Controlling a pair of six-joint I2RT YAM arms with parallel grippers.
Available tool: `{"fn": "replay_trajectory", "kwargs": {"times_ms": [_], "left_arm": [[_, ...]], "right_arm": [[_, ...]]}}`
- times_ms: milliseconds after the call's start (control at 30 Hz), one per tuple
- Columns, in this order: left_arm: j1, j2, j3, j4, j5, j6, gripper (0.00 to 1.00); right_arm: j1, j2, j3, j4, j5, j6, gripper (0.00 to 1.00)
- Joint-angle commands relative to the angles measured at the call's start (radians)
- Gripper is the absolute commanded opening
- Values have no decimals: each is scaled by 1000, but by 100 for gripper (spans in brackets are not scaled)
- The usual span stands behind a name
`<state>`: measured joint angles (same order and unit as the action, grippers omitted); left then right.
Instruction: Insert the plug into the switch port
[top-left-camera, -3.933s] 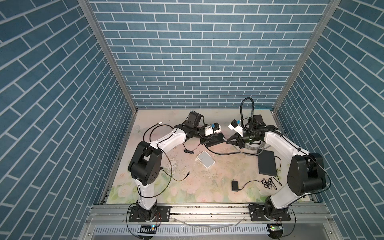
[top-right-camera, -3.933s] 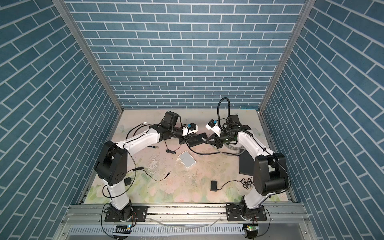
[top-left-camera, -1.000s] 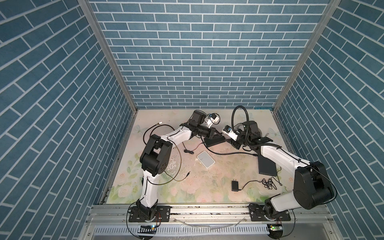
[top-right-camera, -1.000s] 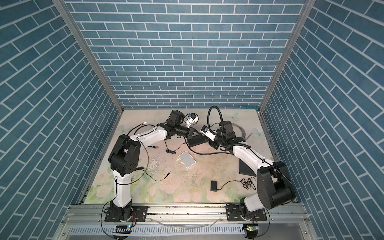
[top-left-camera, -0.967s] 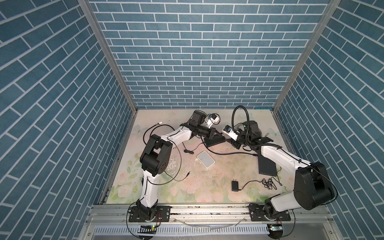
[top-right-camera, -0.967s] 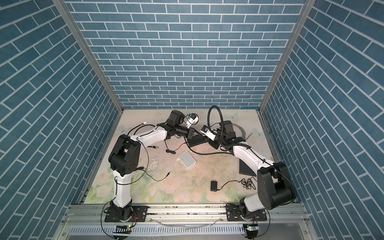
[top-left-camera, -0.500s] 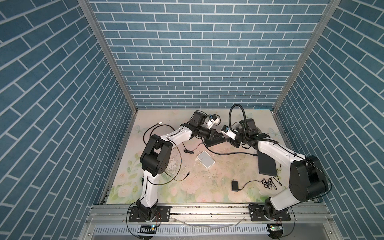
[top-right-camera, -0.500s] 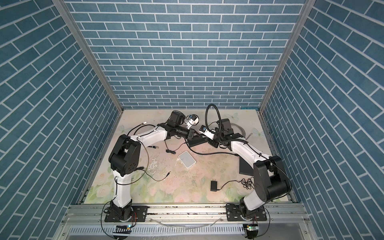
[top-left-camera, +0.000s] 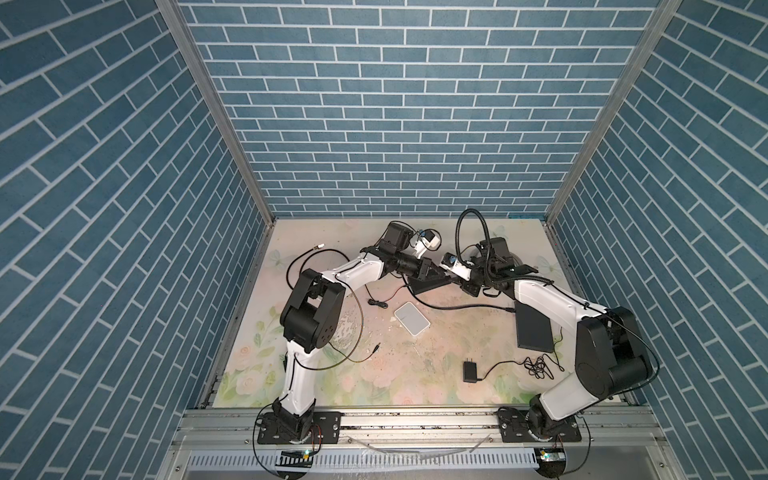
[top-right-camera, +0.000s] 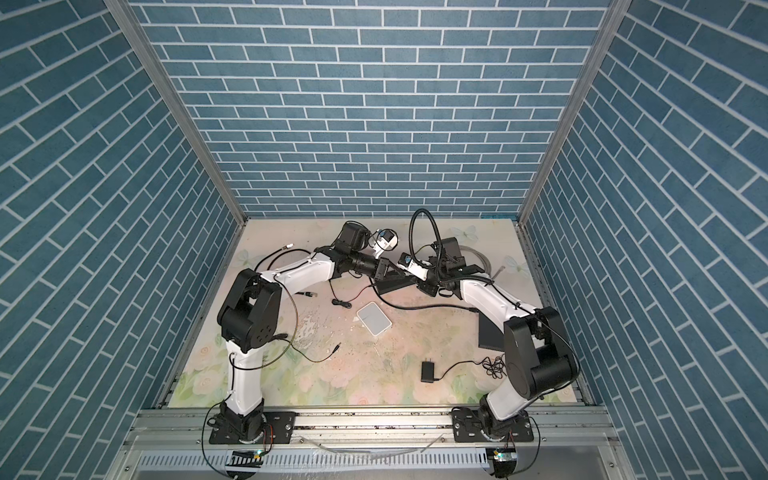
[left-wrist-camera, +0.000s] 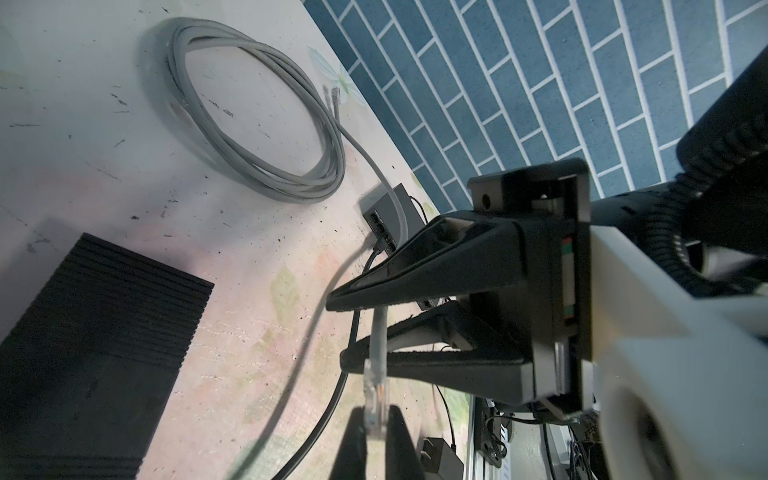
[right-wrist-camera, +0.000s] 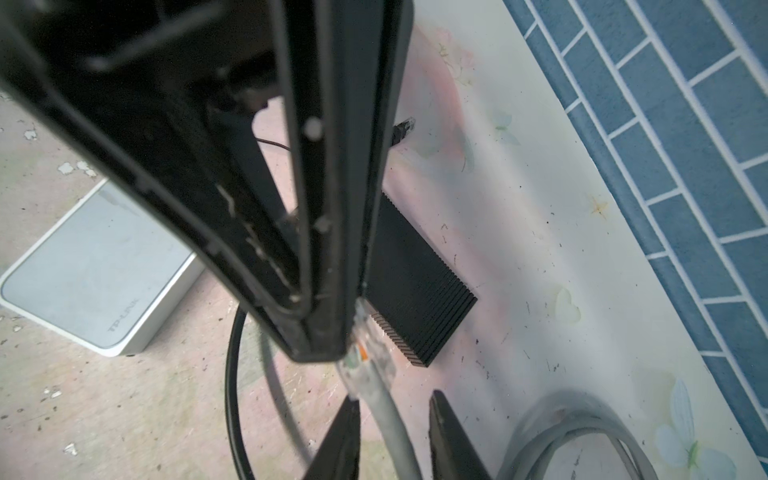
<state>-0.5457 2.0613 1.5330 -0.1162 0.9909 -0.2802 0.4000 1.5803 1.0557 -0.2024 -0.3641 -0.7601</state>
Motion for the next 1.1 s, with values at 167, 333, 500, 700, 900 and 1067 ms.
{"fn": "replay_trajectory", "kwargs": {"times_ms": [167,333,500,700,900,1067], "left_arm": [[-3,22,24,-16,23,9,0],[-2,24,24,-10,27,6,0],[-2,23,25,-4,31,2,0],[0,30,23,6,43,-8,0],[0,30,22,10,46,-9,0],[-2,26,23,15,58,-11,0]], "right_arm": [[-1,8,89,-41,-36,-71,32],[-1,14,109,-59,-54,-87,33],[-1,20,123,-91,-61,-99,31],[7,17,125,-100,-97,-106,23],[8,20,126,-104,-120,-116,21],[11,32,125,-103,-123,-119,22]]}}
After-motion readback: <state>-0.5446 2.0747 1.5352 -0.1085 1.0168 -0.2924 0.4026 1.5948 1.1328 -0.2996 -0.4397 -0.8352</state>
